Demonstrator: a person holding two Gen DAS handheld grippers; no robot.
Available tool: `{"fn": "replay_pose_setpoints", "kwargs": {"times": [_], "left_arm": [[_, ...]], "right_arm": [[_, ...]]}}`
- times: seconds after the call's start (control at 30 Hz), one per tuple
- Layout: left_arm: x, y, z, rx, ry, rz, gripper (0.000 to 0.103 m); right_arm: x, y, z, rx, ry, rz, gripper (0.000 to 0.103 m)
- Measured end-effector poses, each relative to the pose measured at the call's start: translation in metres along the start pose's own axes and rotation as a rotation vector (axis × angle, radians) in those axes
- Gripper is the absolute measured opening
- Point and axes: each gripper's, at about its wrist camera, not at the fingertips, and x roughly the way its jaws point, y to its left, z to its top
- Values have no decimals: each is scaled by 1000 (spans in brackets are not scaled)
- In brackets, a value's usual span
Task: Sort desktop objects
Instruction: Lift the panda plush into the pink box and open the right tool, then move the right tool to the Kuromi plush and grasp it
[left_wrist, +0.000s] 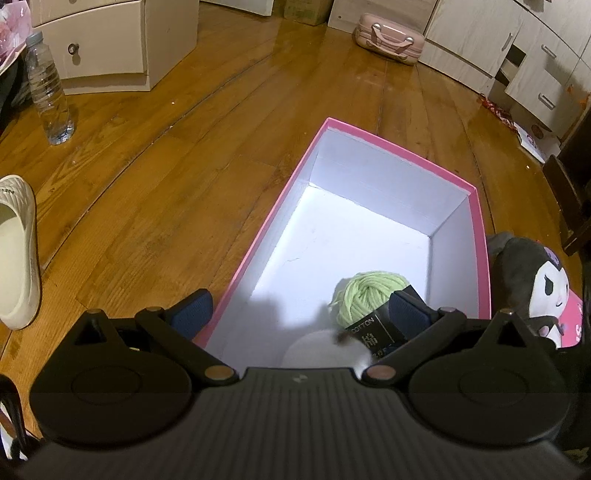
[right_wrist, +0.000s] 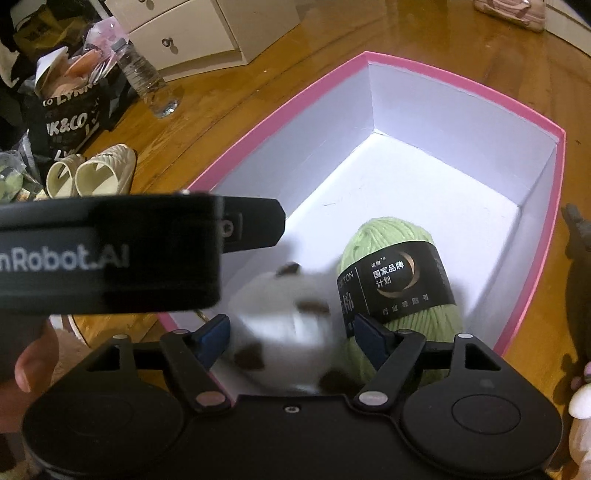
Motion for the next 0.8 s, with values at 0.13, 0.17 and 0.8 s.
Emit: {"fn": "replay_pose_setpoints", "kwargs": {"times": [0.13,0.17,0.8], "left_arm": [[1,3,1,-18,9,-2,103],[1,3,1,-22,8,-2,103],[-42,-114,-28,148,-40,-67,103]], "right_arm": [[-6,5,3,-25,-13,-35,79],[-10,6,2,-31,-21,-45,79],[-142,-90,-40,133,-66,-264,80]]}}
